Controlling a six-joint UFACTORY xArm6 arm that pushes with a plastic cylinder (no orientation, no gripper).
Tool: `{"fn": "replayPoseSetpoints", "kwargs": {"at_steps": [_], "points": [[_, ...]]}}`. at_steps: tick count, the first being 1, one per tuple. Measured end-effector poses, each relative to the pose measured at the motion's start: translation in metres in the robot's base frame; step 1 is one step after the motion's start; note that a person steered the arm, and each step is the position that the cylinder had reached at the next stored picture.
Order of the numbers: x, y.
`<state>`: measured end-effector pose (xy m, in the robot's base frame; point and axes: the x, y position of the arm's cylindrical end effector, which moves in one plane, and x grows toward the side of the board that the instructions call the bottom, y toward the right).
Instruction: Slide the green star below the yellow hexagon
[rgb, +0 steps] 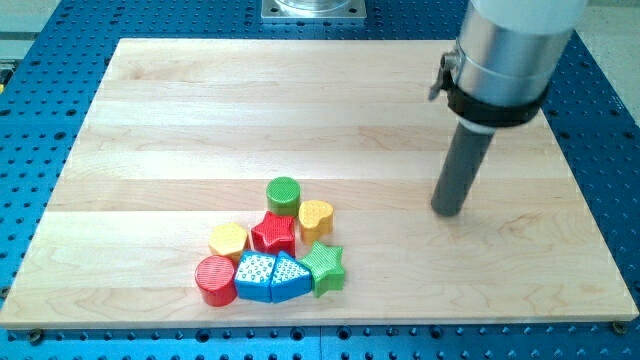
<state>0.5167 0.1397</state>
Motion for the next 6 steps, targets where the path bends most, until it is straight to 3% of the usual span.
{"fn": "replayPoseSetpoints", "kwargs": {"at_steps": [2, 4, 6], "points": [[0.069, -0.077], [0.092, -0.136], [0.101, -0.150]]}}
